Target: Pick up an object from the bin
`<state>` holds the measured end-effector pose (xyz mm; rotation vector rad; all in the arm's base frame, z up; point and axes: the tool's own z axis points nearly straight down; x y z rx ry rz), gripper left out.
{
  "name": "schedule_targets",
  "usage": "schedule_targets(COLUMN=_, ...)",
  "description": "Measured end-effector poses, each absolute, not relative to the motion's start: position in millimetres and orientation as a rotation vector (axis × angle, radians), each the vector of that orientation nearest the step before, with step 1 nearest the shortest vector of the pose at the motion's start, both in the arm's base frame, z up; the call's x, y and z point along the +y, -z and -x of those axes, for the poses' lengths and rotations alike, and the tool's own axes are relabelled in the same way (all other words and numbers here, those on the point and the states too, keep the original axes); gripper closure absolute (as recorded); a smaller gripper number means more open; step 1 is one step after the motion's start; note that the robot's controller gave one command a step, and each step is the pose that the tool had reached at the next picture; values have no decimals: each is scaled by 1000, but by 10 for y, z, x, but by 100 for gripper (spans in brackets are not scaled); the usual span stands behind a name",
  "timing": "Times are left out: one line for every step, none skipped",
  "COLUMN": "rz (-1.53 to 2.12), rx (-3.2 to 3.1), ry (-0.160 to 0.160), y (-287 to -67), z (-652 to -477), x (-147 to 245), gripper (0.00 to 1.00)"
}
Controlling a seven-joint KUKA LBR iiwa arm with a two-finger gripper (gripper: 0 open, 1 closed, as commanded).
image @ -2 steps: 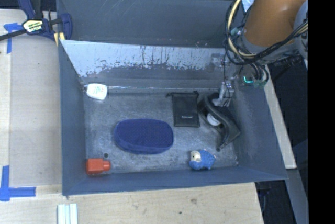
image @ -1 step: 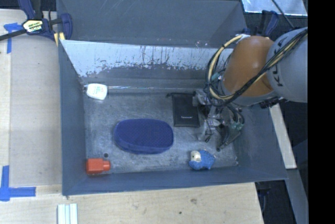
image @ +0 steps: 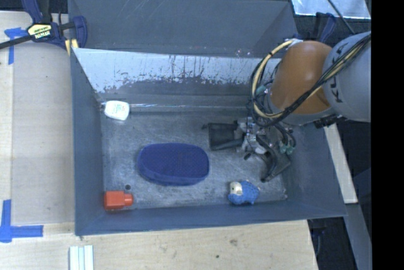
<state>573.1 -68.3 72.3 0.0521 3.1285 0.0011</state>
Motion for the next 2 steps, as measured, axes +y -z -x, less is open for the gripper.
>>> schedule_targets(rz=94, rx=3128, ry=4, y=-1949, z=-5715, x=-692, gripper=100)
schedule_targets(rz=572, rx=3081, ry=5, y=-2523, z=-5395, x=-939, gripper=100)
